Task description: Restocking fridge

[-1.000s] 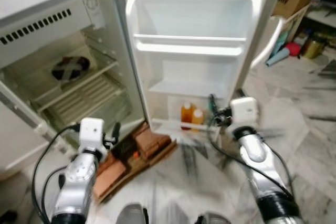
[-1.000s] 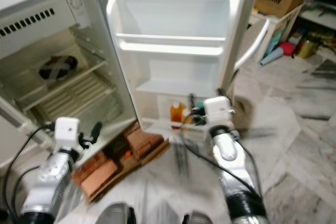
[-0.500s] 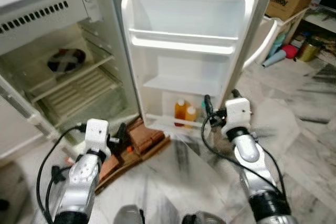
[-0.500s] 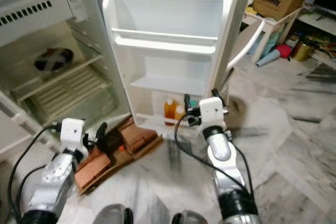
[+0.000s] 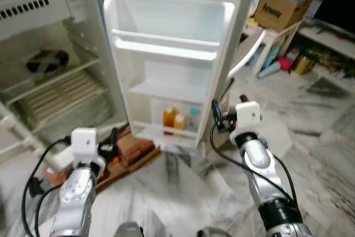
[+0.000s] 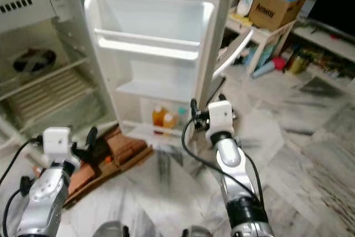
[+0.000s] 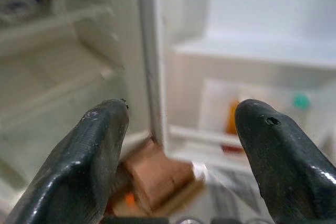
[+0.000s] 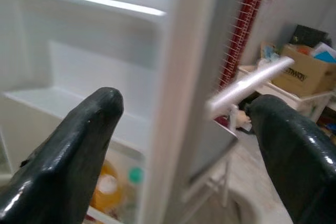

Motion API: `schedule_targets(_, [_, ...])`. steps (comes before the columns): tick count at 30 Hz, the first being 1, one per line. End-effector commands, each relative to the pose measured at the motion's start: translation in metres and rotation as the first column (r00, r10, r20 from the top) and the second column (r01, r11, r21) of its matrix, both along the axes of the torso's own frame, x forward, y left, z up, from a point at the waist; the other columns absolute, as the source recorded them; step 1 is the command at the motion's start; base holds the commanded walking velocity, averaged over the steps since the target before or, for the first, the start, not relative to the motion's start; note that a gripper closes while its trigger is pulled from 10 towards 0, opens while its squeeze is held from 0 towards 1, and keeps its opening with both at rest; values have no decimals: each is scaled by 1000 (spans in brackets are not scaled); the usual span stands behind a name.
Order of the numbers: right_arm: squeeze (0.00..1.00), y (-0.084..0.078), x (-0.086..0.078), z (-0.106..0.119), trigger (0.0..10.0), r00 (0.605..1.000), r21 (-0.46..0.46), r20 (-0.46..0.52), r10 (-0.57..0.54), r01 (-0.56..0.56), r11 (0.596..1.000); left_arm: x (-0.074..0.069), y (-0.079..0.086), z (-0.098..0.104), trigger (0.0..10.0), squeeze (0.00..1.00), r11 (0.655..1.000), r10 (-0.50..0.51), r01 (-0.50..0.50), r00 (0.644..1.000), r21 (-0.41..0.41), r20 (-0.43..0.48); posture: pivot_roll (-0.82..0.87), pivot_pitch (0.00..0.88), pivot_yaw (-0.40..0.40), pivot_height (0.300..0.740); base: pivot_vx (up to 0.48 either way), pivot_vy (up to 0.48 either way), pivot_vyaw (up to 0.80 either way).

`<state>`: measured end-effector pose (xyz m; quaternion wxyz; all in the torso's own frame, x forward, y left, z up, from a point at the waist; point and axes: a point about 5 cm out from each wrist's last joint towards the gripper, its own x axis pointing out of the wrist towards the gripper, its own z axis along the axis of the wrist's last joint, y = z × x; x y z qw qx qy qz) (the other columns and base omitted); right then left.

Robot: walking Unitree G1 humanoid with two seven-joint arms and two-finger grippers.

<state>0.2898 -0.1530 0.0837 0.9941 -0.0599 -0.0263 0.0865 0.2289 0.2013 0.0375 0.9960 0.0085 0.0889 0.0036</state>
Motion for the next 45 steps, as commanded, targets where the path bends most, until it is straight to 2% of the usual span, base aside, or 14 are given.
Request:
schedule_targets(1, [0, -12, -12, -5, 10000, 999, -9, -31, 7, -8, 1000, -6, 0, -1, 10000, 0, 1000, 3, -3, 1000, -29, -11, 85, 18, -43, 740, 0, -480, 0])
schedule_targets(4, [0, -17, -21, -11, 10000, 998, -23, -57, 13, -15, 1000, -9, 5, 0, 10000, 0, 999, 22, -23, 1000, -49, -18, 86, 19, -44, 740, 0, -480, 0])
schedule_targets(7, [0, -19, -24, -16, 10000, 997, -28, -74, 18, -20, 999, -11, 0, 2, 10000, 0, 1000, -5, 5, 1000, -24, -10, 86, 22, -44, 740, 0, -480, 0])
schedule_targets(10, [0, -16, -17, -7, 10000, 999, -68, -33, 40, -43, 997, -6, -6, 3, 10000, 0, 1000, 13, -13, 1000, -16, 1, 83, 20, -43, 740, 0, -477, 552])
schedule_targets(14, [0, -19, -7, 2, 10000, 999, -74, -14, 46, -47, 996, -2, -14, 4, 10000, 0, 1000, 6, -6, 1000, -1, 11, 83, 21, -46, 740, 0, -457, 766])
schedule_targets(21, [0, -24, 6, 12, 10000, 999, -74, 12, 38, -37, 997, -1, -13, 3, 10000, 0, 1000, 20, -20, 1000, 1, -3, 85, 24, -46, 740, 0, -441, 763])
schedule_targets(31, [0, -7, 10, 16, 10000, 995, -50, 32, 96, -94, 994, 1, -7, 4, 10000, 0, 998, 53, -53, 999, 25, -4, 92, 38, -40, 740, 414, -141, 761])
schedule_targets(45, [0, -3, 14, 16, 10000, 995, -55, 38, 97, -94, 994, 1, -6, 2, 10000, 0, 997, 70, -69, 997, 28, -24, 99, 50, -42, 740, 478, 0, 740])
